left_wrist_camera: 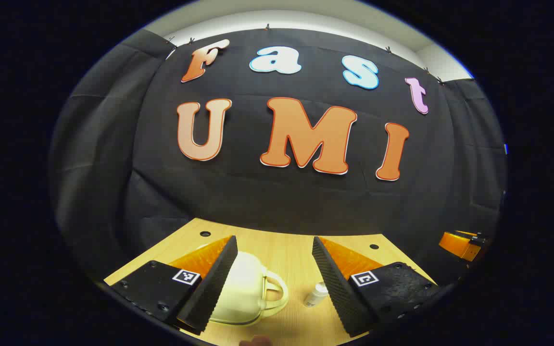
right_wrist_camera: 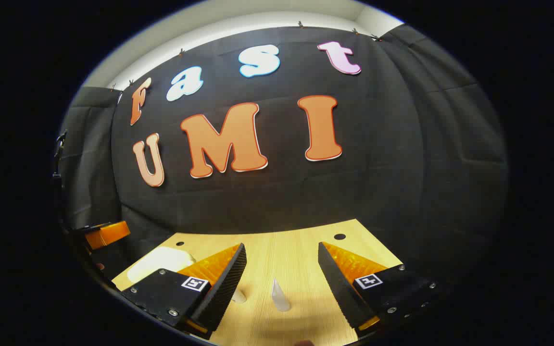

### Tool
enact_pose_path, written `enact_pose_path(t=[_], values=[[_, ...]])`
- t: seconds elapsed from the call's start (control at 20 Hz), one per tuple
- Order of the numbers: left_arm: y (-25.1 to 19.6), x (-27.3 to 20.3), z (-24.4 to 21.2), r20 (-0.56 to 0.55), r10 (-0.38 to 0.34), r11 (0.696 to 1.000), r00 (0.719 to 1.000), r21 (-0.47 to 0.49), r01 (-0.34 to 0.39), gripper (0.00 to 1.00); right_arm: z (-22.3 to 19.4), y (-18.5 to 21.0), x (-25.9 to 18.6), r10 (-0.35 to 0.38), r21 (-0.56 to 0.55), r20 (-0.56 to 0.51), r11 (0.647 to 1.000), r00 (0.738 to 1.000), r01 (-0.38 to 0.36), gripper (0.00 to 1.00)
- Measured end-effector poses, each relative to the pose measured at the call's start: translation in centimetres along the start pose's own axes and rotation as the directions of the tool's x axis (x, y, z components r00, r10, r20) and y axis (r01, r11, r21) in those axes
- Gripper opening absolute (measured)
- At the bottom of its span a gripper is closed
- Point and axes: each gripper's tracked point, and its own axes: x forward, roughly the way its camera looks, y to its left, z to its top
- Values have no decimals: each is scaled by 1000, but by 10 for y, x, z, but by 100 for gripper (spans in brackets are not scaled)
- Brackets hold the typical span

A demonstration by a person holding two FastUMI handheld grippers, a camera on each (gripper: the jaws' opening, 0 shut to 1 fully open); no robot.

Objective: First open the suitcase, pack the skin care products into it, and then close the suitcase.

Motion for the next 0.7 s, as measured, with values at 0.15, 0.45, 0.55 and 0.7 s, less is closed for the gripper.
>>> enact_pose_path(t=[0.15, 0.45, 0.55, 0.7], values=[[6, 0, 6, 17, 1, 1000, 1000, 13, -1, 98, 1, 11, 0, 13, -10, 19, 1000, 1000, -12, 95], [-1, -3, 3, 39, -10, 999, 999, 47, 9, 98, -4, 25, 3, 37, -61, 35, 998, 999, -35, 95], [-1, -3, 0, 28, 2, 998, 1000, 56, -4, 98, -10, 28, 4, 51, -59, 21, 997, 998, -50, 95], [-4, -2, 6, 54, 8, 998, 999, 55, -11, 98, -9, 25, 9, 51, -68, 13, 996, 999, -50, 95]])
